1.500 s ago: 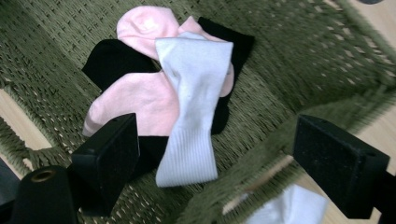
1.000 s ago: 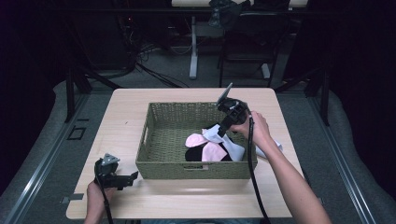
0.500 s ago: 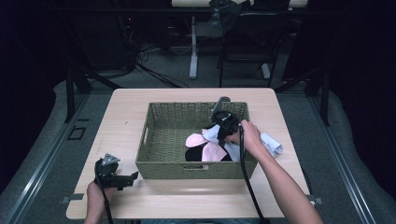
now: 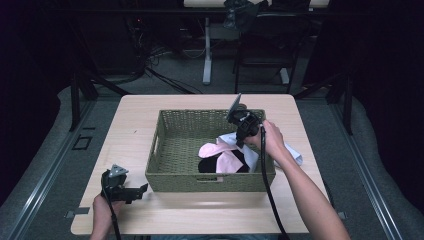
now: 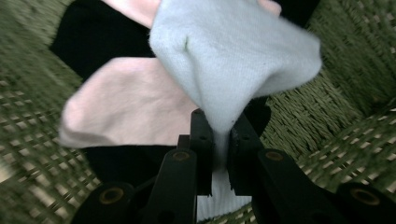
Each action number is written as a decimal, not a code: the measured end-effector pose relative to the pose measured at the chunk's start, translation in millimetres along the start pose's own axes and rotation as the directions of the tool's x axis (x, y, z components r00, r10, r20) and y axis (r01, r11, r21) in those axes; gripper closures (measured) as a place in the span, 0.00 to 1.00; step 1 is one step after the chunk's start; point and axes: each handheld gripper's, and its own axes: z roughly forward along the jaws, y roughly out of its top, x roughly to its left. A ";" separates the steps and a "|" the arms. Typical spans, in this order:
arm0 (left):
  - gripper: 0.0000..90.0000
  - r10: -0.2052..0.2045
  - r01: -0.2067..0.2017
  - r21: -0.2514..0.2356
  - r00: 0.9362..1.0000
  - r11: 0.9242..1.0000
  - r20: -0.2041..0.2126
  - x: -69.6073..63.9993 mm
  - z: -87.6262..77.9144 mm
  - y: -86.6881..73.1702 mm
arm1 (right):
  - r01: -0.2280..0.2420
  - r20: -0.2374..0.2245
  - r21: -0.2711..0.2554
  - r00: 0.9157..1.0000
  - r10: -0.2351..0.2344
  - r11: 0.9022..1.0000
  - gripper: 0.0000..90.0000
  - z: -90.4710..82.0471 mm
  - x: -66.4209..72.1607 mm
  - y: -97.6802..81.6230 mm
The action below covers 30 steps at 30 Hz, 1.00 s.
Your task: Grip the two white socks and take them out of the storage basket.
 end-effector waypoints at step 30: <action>0.02 -0.003 0.003 0.004 1.000 1.000 0.008 0.8 0.2 0.3 | 0.025 0.010 -0.156 1.000 -0.023 0.987 0.92 -123.1 7.2 -4.1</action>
